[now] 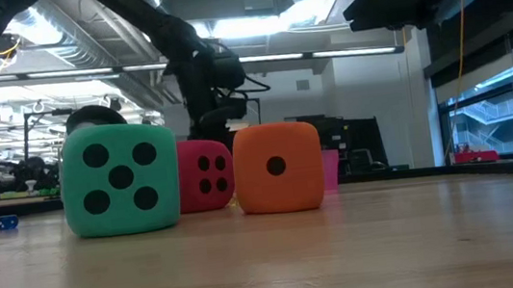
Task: Pick & Place Dice
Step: Put the right blue die into the pink bin
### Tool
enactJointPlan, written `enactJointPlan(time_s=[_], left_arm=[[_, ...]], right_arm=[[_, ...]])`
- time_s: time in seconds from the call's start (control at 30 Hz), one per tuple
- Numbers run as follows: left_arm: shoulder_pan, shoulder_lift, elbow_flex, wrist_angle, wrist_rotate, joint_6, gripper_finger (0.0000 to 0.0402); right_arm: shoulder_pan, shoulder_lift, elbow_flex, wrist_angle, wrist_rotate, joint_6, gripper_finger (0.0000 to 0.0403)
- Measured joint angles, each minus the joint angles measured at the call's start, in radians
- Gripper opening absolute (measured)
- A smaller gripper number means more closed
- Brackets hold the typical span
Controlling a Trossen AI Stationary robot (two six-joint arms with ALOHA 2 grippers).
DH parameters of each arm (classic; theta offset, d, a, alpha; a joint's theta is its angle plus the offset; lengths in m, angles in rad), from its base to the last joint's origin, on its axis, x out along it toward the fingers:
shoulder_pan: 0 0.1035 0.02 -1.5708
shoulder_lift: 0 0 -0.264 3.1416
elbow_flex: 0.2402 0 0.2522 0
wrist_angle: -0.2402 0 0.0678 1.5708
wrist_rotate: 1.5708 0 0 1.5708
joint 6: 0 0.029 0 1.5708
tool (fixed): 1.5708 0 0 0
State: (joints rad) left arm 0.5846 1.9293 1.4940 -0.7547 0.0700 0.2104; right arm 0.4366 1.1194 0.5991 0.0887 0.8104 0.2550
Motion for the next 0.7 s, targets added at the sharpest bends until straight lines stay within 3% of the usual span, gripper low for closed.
enactJointPlan(time_s=[0.7], left_arm=[[-0.047,0.002,0.000,-0.009,-0.037,0.045,0.0024]], right_arm=[[0.000,0.001,0.000,-0.020,0.000,0.000,0.0206]])
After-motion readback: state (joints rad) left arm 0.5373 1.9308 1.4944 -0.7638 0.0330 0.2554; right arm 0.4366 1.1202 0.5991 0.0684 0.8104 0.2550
